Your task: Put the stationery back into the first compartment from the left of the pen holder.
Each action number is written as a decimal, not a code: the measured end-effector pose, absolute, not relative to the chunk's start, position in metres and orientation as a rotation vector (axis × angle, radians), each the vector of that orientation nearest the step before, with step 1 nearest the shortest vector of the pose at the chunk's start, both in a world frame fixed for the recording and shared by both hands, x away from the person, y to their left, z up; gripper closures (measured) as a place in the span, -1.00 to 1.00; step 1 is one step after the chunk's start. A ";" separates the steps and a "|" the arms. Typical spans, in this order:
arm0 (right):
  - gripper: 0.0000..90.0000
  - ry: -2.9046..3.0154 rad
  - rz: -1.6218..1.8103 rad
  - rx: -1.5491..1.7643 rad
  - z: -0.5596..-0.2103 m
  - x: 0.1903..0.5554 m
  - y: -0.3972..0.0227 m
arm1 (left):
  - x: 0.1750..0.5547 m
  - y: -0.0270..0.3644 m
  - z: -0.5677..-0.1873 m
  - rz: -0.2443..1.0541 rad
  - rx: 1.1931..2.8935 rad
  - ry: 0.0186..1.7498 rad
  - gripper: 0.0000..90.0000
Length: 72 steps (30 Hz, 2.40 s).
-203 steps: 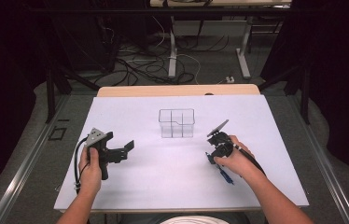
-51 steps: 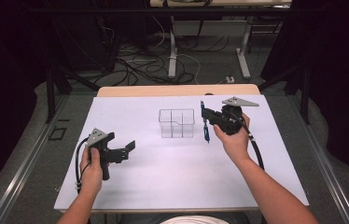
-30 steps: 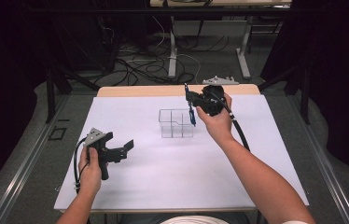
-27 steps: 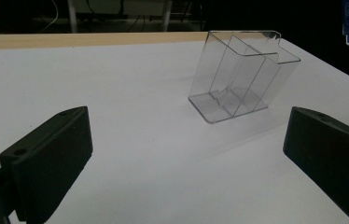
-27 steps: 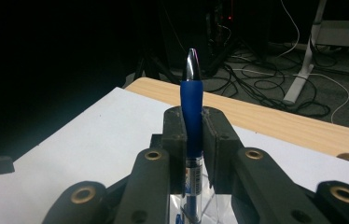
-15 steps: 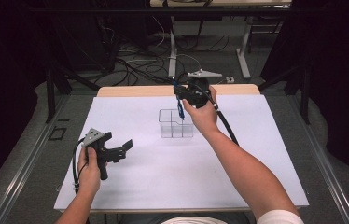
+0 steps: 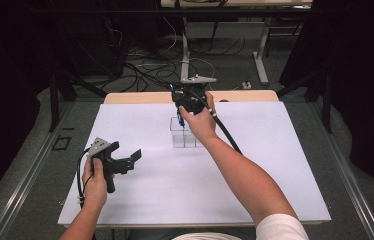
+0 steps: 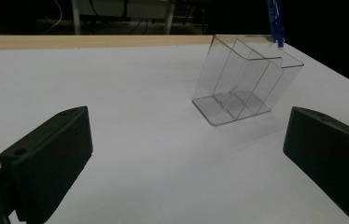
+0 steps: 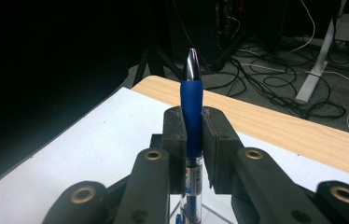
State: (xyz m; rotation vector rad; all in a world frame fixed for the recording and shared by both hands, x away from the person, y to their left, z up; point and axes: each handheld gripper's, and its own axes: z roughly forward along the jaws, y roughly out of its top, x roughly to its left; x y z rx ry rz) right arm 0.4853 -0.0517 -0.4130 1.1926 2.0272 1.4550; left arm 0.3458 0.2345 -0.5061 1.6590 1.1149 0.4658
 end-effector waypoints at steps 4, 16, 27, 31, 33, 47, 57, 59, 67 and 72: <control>0.78 2.029 1.445 1.193 -0.415 0.489 -0.045 | 0.346 0.236 -0.506 0.468 1.651 1.122 -0.97; 0.78 2.036 1.425 1.196 -0.420 0.492 -0.040 | 0.346 0.235 -0.507 0.466 1.654 1.123 -0.97; 0.78 2.055 1.401 1.183 -0.428 0.492 -0.037 | 0.346 0.235 -0.507 0.465 1.660 1.120 -0.97; 0.78 2.066 1.390 1.185 -0.433 0.493 -0.035 | 0.346 0.235 -0.507 0.465 1.661 1.118 -0.97; 0.78 2.069 1.382 1.183 -0.436 0.493 -0.034 | 0.346 0.235 -0.507 0.464 1.661 1.119 -0.97; 0.78 2.100 1.332 1.171 -0.453 0.491 -0.034 | 0.347 0.235 -0.508 0.465 1.664 1.118 -0.97; 0.39 2.138 1.380 1.152 -0.453 0.484 -0.046 | 0.347 0.233 -0.508 0.463 1.670 1.115 -0.97; 0.28 2.138 1.387 1.153 -0.453 0.481 -0.050 | 0.347 0.233 -0.508 0.463 1.671 1.114 -0.97; -0.10 2.142 1.384 1.123 -0.450 0.470 -0.071 | 0.347 0.232 -0.508 0.466 1.676 1.112 -0.97; -0.33 2.125 1.348 1.072 -0.445 0.460 -0.086 | 0.346 0.231 -0.508 0.469 1.680 1.109 -0.97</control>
